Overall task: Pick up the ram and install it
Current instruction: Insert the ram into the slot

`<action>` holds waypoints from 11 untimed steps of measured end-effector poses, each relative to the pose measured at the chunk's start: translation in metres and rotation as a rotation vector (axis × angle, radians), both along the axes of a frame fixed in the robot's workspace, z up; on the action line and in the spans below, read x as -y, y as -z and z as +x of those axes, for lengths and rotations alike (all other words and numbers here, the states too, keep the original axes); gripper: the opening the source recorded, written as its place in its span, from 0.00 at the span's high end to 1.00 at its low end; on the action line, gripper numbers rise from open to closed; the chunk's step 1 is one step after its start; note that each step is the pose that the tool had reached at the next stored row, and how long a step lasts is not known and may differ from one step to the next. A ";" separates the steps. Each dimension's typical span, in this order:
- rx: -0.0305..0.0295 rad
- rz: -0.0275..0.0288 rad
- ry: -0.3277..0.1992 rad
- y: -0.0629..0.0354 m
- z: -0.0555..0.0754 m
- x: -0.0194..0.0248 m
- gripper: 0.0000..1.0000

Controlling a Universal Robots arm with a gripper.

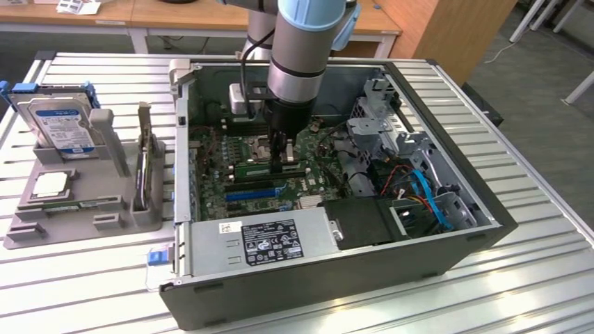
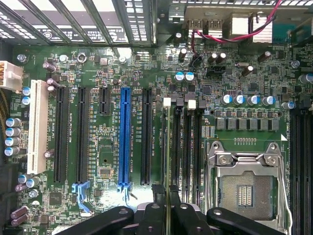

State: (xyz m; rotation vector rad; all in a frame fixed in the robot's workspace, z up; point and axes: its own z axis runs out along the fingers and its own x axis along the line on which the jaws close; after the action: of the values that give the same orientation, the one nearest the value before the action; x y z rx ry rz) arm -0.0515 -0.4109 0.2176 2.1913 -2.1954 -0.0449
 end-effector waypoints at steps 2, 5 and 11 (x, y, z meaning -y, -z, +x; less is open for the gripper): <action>0.0001 0.0002 0.000 0.0001 0.000 0.0000 0.86; 0.0003 0.0005 0.000 -0.0004 0.000 -0.0001 0.86; 0.0001 0.0003 0.000 -0.0010 0.000 0.0000 0.86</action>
State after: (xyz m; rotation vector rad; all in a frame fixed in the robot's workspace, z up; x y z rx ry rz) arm -0.0515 -0.4108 0.2186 2.1916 -2.1955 -0.0451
